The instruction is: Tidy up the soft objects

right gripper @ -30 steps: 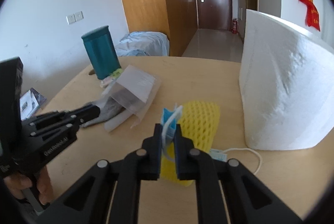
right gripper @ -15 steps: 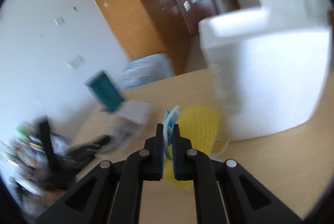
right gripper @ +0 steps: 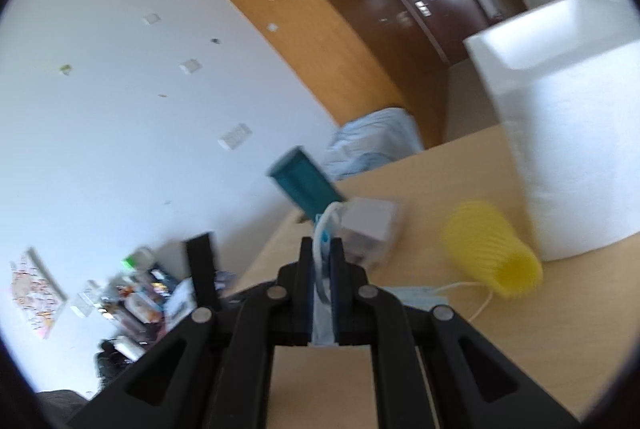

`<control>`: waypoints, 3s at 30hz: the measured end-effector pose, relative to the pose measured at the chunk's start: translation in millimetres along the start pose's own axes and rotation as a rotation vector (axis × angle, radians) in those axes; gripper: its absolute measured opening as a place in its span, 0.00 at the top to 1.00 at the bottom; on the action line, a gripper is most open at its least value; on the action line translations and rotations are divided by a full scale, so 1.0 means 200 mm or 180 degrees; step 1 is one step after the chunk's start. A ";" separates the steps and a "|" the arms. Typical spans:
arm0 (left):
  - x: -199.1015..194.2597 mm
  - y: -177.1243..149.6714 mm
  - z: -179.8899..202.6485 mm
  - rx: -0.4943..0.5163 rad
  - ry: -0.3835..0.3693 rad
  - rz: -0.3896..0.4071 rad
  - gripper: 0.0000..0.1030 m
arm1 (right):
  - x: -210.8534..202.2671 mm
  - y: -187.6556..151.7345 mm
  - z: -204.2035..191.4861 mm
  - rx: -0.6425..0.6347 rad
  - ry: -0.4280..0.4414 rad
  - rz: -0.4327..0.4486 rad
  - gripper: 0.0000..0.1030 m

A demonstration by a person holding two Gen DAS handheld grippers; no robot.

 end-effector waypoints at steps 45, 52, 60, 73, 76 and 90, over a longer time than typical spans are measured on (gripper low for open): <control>0.19 0.02 0.20 0.0901 0.0365 -0.0193 0.24 | 0.03 -0.03 -0.06 -0.0502 -0.0151 0.0050 0.91; 0.30 0.00 0.13 0.0783 0.0393 -0.0471 0.44 | 0.02 -0.03 -0.06 -0.0483 -0.0104 0.0047 0.91; 0.27 0.02 0.07 0.0589 0.0374 -0.0364 0.90 | 0.03 -0.04 -0.06 -0.0468 -0.0092 0.0036 0.91; 0.00 0.15 0.00 0.0377 0.0356 0.0155 1.00 | 0.02 -0.03 -0.07 -0.0486 -0.0112 0.0076 0.91; -0.06 0.17 0.00 0.0367 0.0357 0.0251 1.00 | 0.01 -0.03 -0.07 -0.0497 -0.0113 0.0090 0.91; -0.34 0.23 -0.01 0.0308 0.0306 0.0547 1.00 | -0.04 -0.03 -0.12 -0.0550 -0.0129 0.0172 0.91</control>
Point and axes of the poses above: each gripper's, at about its wrist camera, not at the fingertips, and x roughly the way its jaws point, z to its right, y to its top, the point moved 8 cm from there along x, roughly the way its jaws point, and after that the axes turned 14 degrees about x, right-handed, at the moved point
